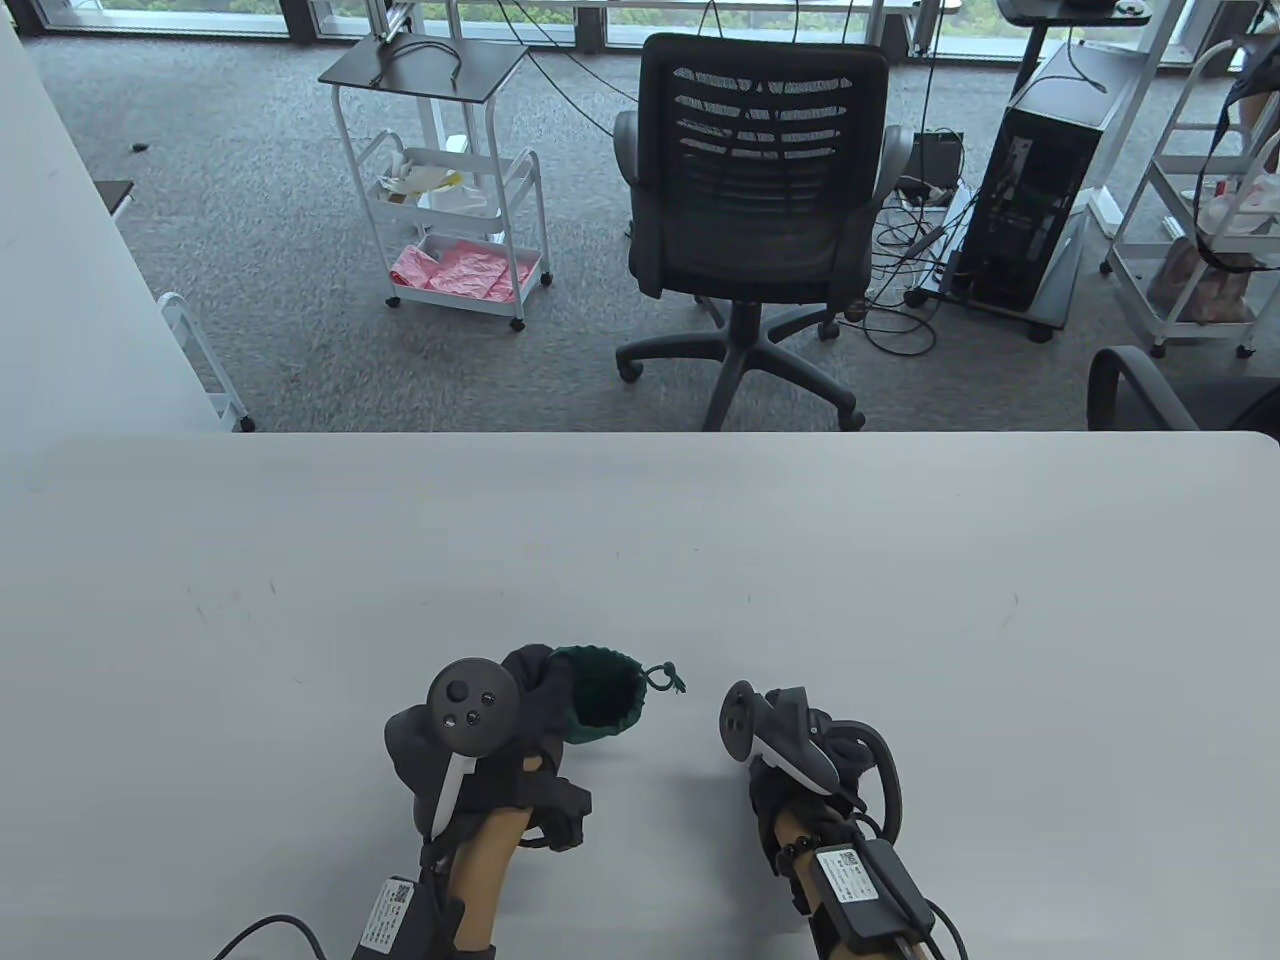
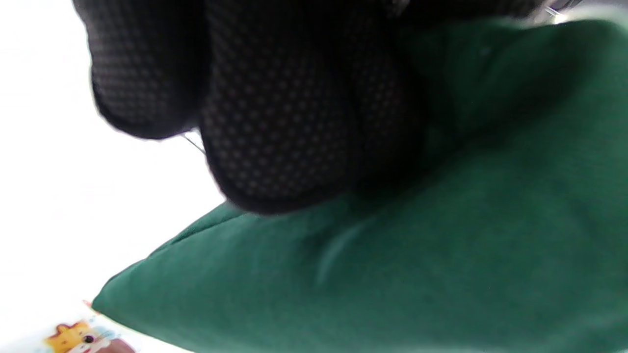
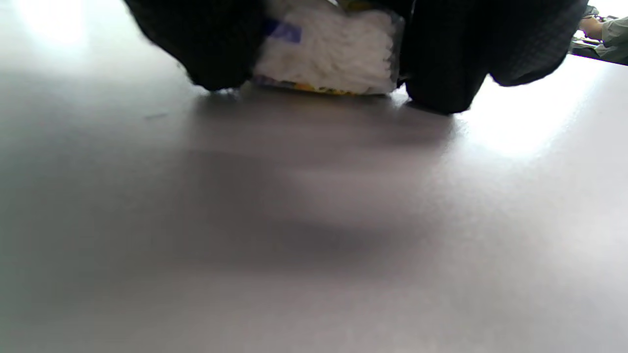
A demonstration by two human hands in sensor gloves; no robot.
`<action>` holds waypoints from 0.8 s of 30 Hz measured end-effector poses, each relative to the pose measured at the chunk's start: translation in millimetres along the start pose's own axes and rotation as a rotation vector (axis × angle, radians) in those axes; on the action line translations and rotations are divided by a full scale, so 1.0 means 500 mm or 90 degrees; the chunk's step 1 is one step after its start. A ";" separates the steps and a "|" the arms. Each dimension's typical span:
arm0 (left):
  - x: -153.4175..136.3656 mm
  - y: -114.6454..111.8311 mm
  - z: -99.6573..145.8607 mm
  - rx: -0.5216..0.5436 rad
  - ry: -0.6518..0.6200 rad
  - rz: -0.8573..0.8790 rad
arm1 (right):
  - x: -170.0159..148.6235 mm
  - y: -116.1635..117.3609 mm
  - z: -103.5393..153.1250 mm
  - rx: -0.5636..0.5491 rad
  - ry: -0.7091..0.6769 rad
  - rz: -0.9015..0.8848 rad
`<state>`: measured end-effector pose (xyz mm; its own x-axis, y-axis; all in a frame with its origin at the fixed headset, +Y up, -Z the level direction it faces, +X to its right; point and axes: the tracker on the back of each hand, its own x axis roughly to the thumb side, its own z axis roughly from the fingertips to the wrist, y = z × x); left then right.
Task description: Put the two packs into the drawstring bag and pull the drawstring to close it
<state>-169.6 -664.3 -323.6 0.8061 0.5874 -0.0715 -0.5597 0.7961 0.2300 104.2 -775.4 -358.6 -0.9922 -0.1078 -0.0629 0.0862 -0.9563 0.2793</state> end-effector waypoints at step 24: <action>0.027 -0.005 0.014 0.019 -0.037 -0.033 | -0.152 -0.166 0.085 -0.263 -0.119 -0.469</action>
<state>-155.8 -659.3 -318.5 0.8440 0.5355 -0.0285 -0.5117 0.8201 0.2562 168.7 -676.2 -336.1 -0.8034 0.5903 0.0781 -0.5950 -0.7908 -0.1439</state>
